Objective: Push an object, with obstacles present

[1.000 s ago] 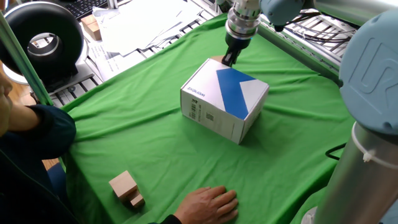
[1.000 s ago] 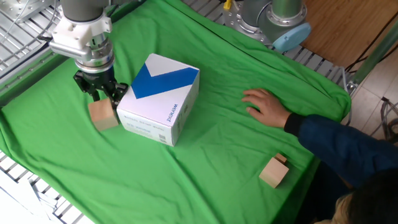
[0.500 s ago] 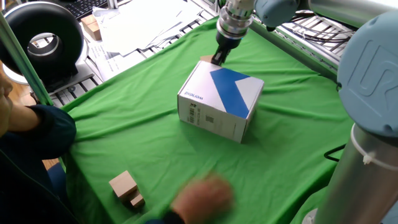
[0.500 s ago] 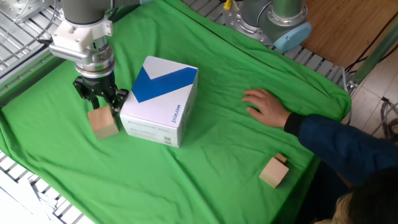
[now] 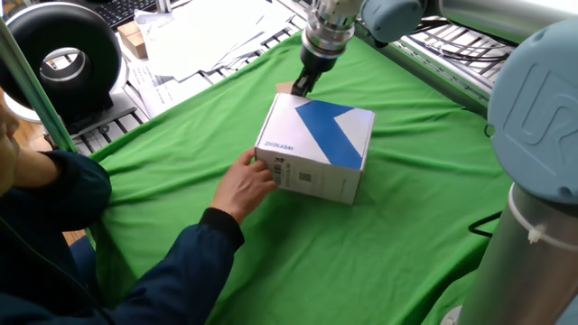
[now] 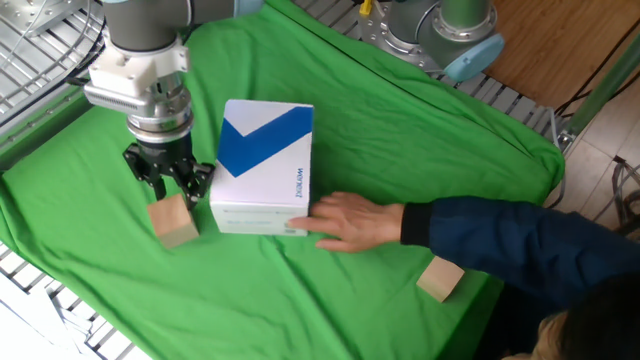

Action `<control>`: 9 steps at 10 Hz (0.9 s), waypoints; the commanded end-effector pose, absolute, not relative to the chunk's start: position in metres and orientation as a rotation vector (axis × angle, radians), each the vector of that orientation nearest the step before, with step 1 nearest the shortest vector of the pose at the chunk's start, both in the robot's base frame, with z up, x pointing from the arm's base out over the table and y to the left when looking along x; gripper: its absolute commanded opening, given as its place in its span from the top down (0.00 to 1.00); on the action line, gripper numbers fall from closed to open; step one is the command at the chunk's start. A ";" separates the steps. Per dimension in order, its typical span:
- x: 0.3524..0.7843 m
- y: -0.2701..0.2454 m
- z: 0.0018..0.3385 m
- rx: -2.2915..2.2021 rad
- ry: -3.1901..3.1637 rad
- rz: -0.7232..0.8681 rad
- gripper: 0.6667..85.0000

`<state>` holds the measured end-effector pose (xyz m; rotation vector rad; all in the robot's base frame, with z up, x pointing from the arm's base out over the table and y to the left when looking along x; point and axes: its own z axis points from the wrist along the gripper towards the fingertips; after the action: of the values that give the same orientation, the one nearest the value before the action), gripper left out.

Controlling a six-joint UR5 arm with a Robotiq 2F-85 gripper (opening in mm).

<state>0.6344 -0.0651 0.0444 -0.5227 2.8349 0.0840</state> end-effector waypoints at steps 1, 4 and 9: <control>0.642 -0.045 0.049 -0.496 2.816 0.123 0.40; 0.643 -0.038 0.050 -0.473 2.818 0.130 0.38; 0.623 -0.033 0.053 -0.424 2.893 0.085 0.38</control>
<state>0.6309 -0.0391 0.0487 -0.4638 2.8669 0.0872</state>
